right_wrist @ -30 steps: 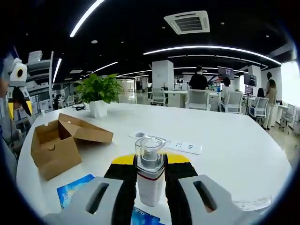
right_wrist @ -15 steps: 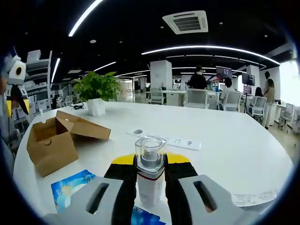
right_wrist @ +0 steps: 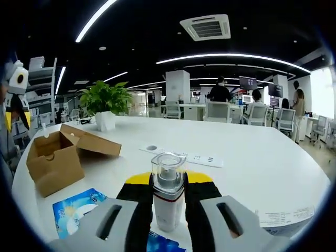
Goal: Operate the shoe box by opening the lid, removing the specified soft item, and placing it in the target area until the item is outside and the box remains undamaged.
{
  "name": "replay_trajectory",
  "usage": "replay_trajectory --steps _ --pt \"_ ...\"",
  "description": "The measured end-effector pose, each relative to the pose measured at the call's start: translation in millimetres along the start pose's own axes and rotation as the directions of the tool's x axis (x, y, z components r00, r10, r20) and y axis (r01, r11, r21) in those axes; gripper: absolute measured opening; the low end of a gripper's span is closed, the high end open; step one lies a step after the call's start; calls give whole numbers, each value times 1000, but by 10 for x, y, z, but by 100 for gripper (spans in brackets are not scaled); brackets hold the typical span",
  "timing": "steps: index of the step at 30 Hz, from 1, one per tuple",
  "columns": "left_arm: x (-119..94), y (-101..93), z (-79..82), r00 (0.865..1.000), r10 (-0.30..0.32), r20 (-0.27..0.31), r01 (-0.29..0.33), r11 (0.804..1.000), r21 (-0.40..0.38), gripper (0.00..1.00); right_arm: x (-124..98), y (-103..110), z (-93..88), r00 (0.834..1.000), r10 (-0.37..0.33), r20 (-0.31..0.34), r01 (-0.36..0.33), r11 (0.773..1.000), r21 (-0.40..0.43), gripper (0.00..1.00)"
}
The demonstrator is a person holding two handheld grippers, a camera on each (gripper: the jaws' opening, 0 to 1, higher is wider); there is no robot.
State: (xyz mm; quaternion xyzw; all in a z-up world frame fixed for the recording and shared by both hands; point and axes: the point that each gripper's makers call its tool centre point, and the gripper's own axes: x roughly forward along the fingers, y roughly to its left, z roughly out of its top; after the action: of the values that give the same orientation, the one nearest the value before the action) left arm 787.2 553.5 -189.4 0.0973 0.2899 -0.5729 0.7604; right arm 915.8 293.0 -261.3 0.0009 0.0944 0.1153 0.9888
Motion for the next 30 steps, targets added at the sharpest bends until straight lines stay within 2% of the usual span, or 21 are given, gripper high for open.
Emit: replay_trajectory --steps 7,24,30 --pt "22 -8 -21 1000 -3 -4 3 1000 1 34 -7 -13 -11 1000 -8 -4 8 1000 2 20" --pt "21 -16 -68 1000 -4 -10 4 1000 -3 34 -32 73 -4 1000 1 -4 -1 999 -53 22" --pt "34 -24 -58 1000 -6 -8 6 1000 -4 34 -32 126 -25 1000 14 -11 -15 999 -50 26"
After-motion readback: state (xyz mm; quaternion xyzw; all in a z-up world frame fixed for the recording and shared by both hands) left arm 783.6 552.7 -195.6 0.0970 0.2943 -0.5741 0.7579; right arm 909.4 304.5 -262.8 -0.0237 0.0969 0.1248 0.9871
